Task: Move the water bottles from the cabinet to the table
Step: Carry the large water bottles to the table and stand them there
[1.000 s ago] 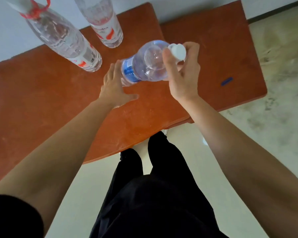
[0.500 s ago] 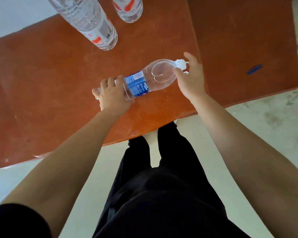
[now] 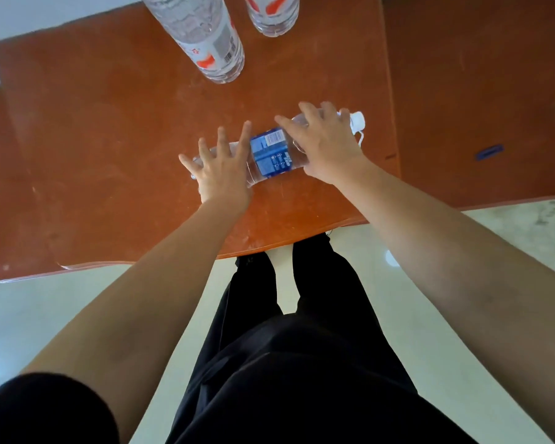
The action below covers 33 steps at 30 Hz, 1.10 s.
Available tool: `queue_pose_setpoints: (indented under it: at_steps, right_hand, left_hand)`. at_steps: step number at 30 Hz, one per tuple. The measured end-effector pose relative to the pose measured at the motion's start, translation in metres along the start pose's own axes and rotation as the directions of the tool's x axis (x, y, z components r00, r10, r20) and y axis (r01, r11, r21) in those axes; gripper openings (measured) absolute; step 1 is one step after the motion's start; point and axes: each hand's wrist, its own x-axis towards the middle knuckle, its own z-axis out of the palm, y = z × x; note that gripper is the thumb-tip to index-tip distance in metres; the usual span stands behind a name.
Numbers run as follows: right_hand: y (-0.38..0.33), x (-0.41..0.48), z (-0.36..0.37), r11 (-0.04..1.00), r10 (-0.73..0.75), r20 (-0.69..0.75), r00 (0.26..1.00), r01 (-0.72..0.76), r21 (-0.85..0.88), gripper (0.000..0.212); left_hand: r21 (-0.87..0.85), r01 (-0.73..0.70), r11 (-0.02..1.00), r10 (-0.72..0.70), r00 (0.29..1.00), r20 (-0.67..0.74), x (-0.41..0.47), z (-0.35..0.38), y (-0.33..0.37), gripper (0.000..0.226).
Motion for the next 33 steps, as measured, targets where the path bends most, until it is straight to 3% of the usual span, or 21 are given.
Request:
queue_pose_setpoints:
  at_steps: [3, 10, 16, 21, 24, 27, 33]
  right_hand:
    - [-0.005, -0.004, -0.004, 0.999, 0.012, 0.013, 1.000, -0.011, -0.048, 0.094]
    - [-0.025, -0.064, 0.011, 0.995, 0.073, 0.013, 0.997, -0.074, 0.070, 0.089]
    - [-0.047, -0.078, -0.013, 0.996, -0.088, -0.075, 0.993, 0.086, -0.029, 0.095]
    - [-0.098, -0.066, -0.071, 0.958, -0.288, -0.193, 0.938, 0.279, -0.073, 0.092]
    - [-0.152, -0.063, -0.116, 0.920, -0.392, -0.336, 0.856, 0.376, -0.115, 0.088]
    - [-0.214, -0.069, -0.160, 0.881, -0.465, -0.512, 0.722, 0.433, -0.189, 0.084]
    - [-0.402, -0.135, -0.235, 0.760, -0.605, -0.696, 0.386, 0.541, -0.360, 0.086]
  left_hand:
    - [0.042, -0.038, 0.998, 0.040, 0.999, -0.032, -0.005, -0.004, -0.002, 0.119]
    - [0.109, -0.115, 0.987, 0.116, 0.993, -0.003, -0.058, -0.007, -0.004, 0.122]
    - [0.018, 0.068, 0.998, -0.066, 0.993, -0.097, -0.108, -0.005, -0.020, 0.122]
    - [-0.024, 0.298, 0.954, -0.296, 0.934, -0.200, -0.144, -0.034, -0.067, 0.101]
    - [-0.086, 0.410, 0.908, -0.414, 0.847, -0.333, -0.179, -0.059, -0.117, 0.098]
    - [-0.115, 0.500, 0.858, -0.489, 0.728, -0.480, -0.220, -0.086, -0.173, 0.096]
    - [-0.245, 0.654, 0.715, -0.611, 0.415, -0.674, -0.367, -0.105, -0.320, 0.089]
